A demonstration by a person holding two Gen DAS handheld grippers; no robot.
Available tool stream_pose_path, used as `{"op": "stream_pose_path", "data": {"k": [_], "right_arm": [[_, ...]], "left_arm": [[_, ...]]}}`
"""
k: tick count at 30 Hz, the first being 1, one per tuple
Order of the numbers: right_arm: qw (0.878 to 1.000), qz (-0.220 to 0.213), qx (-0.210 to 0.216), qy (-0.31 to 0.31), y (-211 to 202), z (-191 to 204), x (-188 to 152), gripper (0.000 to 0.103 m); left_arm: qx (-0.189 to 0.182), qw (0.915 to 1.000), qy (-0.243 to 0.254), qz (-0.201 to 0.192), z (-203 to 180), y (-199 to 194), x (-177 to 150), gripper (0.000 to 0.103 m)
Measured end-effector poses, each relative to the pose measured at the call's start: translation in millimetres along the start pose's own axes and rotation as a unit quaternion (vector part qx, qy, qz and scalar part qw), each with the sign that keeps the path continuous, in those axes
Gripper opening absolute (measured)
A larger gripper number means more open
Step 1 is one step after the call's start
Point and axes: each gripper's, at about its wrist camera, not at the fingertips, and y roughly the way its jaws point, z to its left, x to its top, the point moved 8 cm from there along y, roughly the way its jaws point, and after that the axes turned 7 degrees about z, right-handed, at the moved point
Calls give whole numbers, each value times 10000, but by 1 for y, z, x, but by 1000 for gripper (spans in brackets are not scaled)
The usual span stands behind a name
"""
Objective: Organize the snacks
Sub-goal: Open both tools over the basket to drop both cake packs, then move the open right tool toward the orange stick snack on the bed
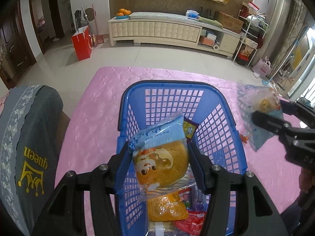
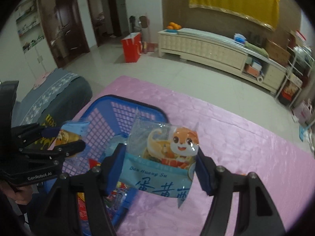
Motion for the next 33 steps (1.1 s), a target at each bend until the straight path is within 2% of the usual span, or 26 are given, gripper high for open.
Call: {"op": "stream_pose_path", "data": {"k": [7,9,15,23,25,28,30,33], "right_arm": [[9992,106,53,-377,17,23,6,70],[9981,164,-41,-585,24,31,7,70],[9958,288,20,-870,39,45,8,70],[9952,340,42,-915,45,49,10,73],[9956,328,48,-877,45,46,12,76],[9956,282,94,-889,43,45,12,79],[9958,246,81,-881,41,46,13,85],[9973,133,33,-728,33,42,16,90]], "left_arm": [[-120,9999,50,42,11,2,-7,54],[-98,9999,94,57,10,4,-8,54],[-73,9996,269,71,7,10,-12,54],[-114,9996,254,25,11,12,-10,56],[-59,9997,211,48,15,13,-9,63],[-108,9998,166,54,15,13,-8,69],[-144,9997,175,-35,14,8,-7,76],[-128,9997,192,-118,14,1,-6,78]]}}
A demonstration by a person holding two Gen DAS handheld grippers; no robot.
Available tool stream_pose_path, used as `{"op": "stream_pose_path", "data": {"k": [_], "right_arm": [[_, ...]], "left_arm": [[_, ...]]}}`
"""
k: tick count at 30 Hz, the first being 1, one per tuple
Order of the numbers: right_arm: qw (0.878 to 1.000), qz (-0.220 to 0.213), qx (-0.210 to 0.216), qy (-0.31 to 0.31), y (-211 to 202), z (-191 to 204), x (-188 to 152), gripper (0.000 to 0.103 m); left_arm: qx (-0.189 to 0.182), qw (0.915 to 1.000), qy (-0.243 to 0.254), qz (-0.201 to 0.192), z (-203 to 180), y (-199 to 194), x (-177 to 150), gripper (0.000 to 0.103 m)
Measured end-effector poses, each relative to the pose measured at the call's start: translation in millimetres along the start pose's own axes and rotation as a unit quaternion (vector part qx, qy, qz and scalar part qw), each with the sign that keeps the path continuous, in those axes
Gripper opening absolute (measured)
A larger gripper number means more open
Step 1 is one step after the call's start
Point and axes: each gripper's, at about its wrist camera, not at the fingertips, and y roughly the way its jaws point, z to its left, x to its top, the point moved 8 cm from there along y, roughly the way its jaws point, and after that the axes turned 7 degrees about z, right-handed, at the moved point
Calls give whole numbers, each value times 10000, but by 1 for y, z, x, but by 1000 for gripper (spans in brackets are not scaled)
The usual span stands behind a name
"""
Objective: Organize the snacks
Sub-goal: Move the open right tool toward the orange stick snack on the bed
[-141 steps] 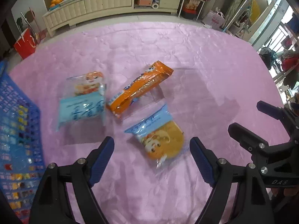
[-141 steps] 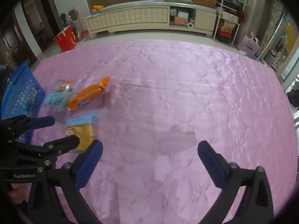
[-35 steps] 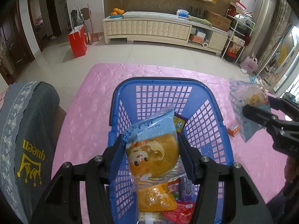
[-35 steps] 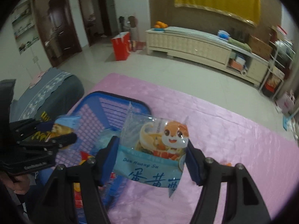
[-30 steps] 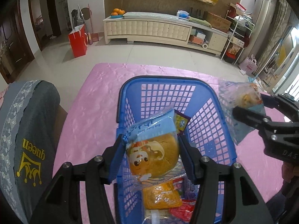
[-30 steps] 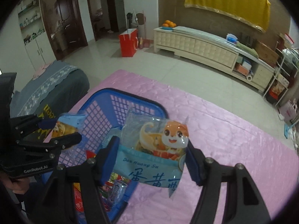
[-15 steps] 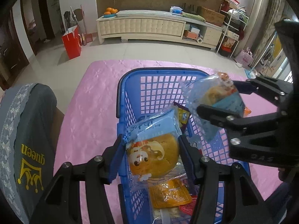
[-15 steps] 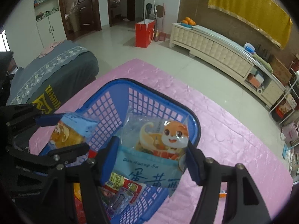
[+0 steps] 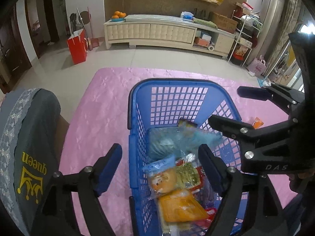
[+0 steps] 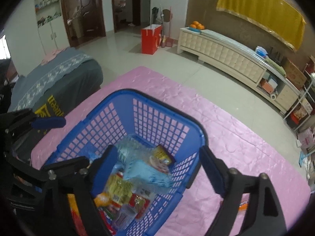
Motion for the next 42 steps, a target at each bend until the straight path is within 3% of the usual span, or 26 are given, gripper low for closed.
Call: {"op": "stream_pose_path", "data": {"k": [10,23,33,39,42], "right_arm": [[9985,-175,-154,487,-52,-23,-17,91],[9926,-472,-558,972,-124,-64,-58,91],[9861,-386,-694,1458,-123,-102,-91,91],[9794,-101,-641,1911,-93,-127,-104,91],[9750,2,-692,2112,-73,-137,-109,91]], "left_arm": [[-12,9999,6,-162,-16,-29,-2,78],[-174,9969,540,-541,-92,-82,-3,78],[-200,9952,846,-456,-135,-62,-1,78],[56,9990,394,-218,-109,-24,5,78],[473,9985,231,-124,-90,-9,9,78]]}}
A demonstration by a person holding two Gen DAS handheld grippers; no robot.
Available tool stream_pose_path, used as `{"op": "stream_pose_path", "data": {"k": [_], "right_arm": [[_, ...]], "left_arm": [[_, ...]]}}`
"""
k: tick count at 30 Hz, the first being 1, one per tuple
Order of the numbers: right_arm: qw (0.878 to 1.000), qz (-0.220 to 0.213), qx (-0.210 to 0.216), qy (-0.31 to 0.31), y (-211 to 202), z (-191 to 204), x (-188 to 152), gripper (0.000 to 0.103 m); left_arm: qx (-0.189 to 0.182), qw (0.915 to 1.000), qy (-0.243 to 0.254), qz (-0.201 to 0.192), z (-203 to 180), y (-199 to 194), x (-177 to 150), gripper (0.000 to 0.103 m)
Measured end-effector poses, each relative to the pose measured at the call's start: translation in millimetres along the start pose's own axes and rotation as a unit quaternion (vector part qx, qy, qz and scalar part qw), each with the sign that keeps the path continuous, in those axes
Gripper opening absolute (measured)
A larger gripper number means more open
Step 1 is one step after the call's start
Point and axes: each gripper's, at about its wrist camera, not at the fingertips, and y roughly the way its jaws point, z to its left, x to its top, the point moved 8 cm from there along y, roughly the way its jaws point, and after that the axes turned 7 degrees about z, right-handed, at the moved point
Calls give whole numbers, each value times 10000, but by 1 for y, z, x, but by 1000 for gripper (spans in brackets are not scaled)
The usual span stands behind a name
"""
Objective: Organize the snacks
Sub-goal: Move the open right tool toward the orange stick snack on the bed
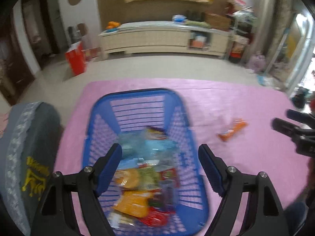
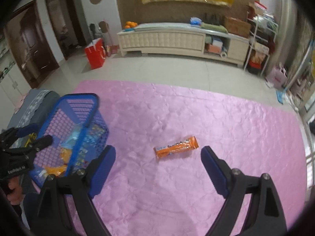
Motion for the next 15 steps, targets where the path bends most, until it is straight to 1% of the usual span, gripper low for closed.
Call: {"op": "stream_pose_path", "data": {"k": [1,2,3,8,10,12,13,14,15], "right_arm": [[10000,-40,-90,16,5,-3,-1,91],[9997,-77,-211,41,13,-6,-2,91],[9996,-51,-245,93,20,-9,-3,91],[9973,386,2,617,56,-22,-7,91],[9954,525,106,798,67,-26,-8,91],[9939,586,23,929,76,-31,-10,90],[9930,632,37,999,81,-33,-11,90],[9916,699,93,1081,86,-34,-12,87],[9893,813,146,1202,93,-37,-14,81]], "left_arm": [[45,10000,-29,77,4,5,1,78],[1,9999,-49,148,7,11,1,78],[-42,9998,-54,188,8,15,3,78],[21,9995,18,328,14,31,9,78],[70,9992,-102,376,18,37,11,78],[104,9990,-232,368,22,41,14,78],[61,9989,-286,379,22,43,15,78],[14,9987,-316,408,21,45,16,78],[23,9985,-323,437,22,47,17,78]]}}
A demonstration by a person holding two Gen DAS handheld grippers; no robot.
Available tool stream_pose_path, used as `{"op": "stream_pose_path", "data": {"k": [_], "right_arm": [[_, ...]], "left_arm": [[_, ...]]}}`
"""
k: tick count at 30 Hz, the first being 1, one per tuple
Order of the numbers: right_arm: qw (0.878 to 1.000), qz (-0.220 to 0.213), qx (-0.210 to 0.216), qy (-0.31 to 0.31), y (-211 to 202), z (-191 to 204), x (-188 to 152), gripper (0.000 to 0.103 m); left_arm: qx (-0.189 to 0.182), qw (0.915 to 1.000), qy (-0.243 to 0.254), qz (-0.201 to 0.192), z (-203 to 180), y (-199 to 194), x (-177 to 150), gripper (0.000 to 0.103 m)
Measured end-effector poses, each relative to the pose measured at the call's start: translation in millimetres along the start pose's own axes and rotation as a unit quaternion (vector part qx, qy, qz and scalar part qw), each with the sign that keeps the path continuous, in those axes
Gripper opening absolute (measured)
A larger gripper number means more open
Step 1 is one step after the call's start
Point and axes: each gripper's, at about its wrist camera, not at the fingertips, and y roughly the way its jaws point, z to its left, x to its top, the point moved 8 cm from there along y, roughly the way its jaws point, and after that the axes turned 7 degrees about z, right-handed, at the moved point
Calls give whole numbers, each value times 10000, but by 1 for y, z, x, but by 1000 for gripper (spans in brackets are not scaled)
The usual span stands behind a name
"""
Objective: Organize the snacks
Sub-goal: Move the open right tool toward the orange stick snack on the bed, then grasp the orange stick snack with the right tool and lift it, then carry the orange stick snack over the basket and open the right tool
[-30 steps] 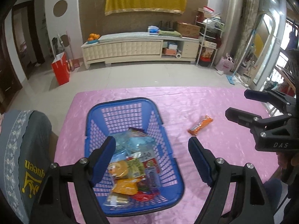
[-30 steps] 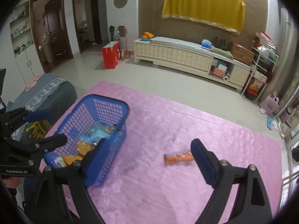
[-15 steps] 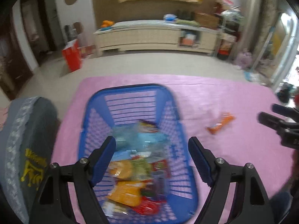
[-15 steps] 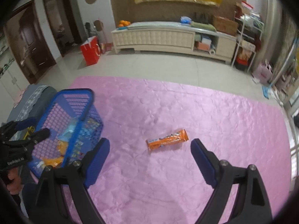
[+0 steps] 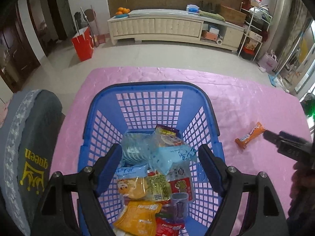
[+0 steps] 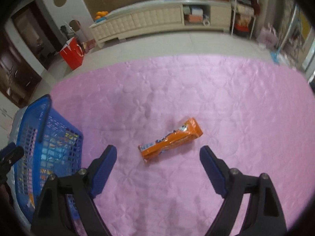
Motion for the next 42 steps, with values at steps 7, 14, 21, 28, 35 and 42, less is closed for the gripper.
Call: {"op": "stream_pose_path", "data": {"k": [7,14,21,28,35,42], "right_arm": [[9983,492,63,321,34,-7,4,67],[9955,656,1,678,60,-11,7,63],[9971,544,-485,230,67,-6,4,34],[9961,375,-652,-469,53,2,-27,18],[9981,164,-81,-587,-17,18,-65,18],[9944,-364,254,-964,-103,59,-85,18]], "left_arm": [[70,9999,1,119,3,11,7,78],[134,9996,-73,233,12,28,12,78],[82,9994,-114,323,11,40,17,78],[34,9995,-71,307,6,30,8,78],[-108,9998,132,-68,0,-19,-10,78],[-302,9988,144,-370,5,-74,-40,78]]}}
